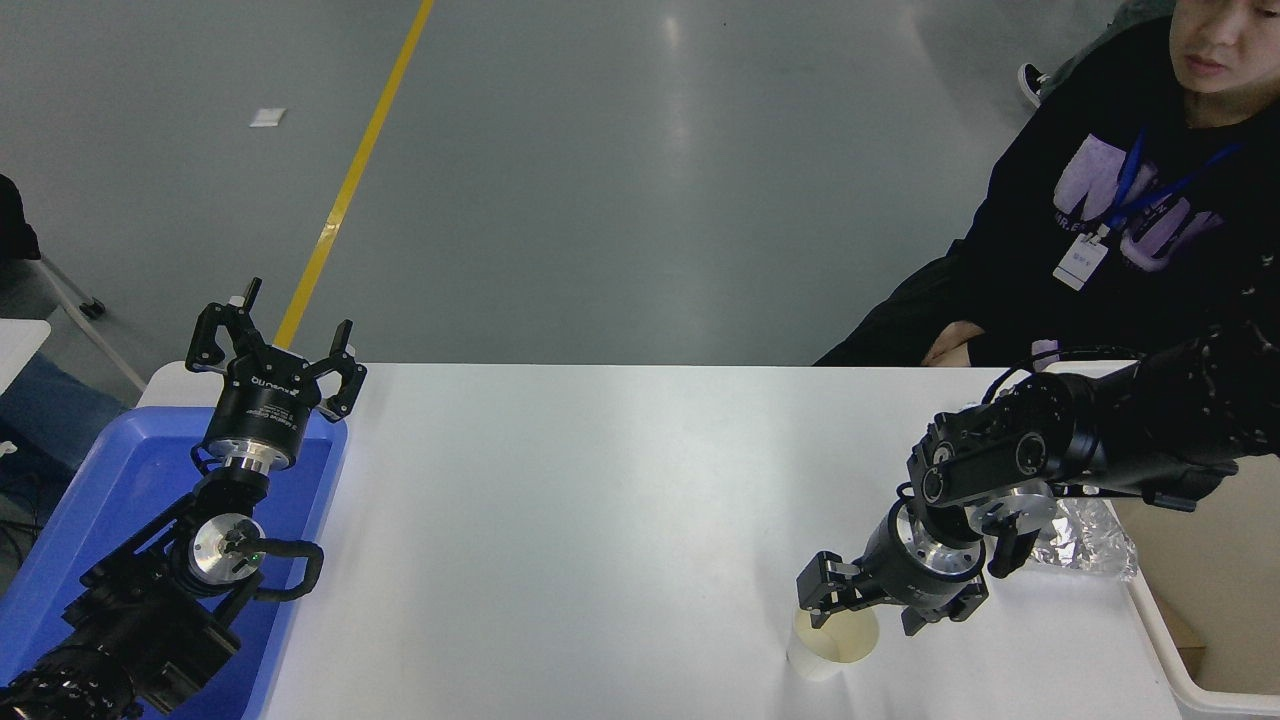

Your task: Pick up paper cup place in dustbin

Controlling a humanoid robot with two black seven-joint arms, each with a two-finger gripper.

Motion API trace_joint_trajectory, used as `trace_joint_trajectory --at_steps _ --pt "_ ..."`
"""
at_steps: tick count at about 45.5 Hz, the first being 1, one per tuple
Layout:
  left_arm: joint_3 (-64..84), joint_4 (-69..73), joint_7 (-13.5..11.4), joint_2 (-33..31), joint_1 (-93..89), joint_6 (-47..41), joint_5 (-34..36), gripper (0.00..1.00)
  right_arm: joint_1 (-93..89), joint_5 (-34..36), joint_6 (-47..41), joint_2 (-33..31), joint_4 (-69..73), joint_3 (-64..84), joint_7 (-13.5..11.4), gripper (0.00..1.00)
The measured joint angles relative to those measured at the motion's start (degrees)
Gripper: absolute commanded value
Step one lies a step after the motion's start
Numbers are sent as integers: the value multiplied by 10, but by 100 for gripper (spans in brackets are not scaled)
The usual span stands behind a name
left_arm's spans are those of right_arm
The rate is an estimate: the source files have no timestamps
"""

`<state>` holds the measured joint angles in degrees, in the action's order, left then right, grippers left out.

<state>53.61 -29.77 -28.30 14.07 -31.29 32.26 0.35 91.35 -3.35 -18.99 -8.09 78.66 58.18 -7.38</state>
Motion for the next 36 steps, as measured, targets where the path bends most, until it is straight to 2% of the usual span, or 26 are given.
trace_joint_trajectory --at_steps 3,16,19,36 --pt "0 0 0 0 0 0 0 98 -1 1 1 1 0 0 0 34" --pt "0 0 0 0 0 0 0 98 -2 7 1 1 1 0 0 4" --pt "0 0 0 0 0 0 0 98 -2 9 0 0 1 0 -1 0" --pt "0 0 0 0 0 0 0 98 -1 56 -4 -2 2 2 -1 0"
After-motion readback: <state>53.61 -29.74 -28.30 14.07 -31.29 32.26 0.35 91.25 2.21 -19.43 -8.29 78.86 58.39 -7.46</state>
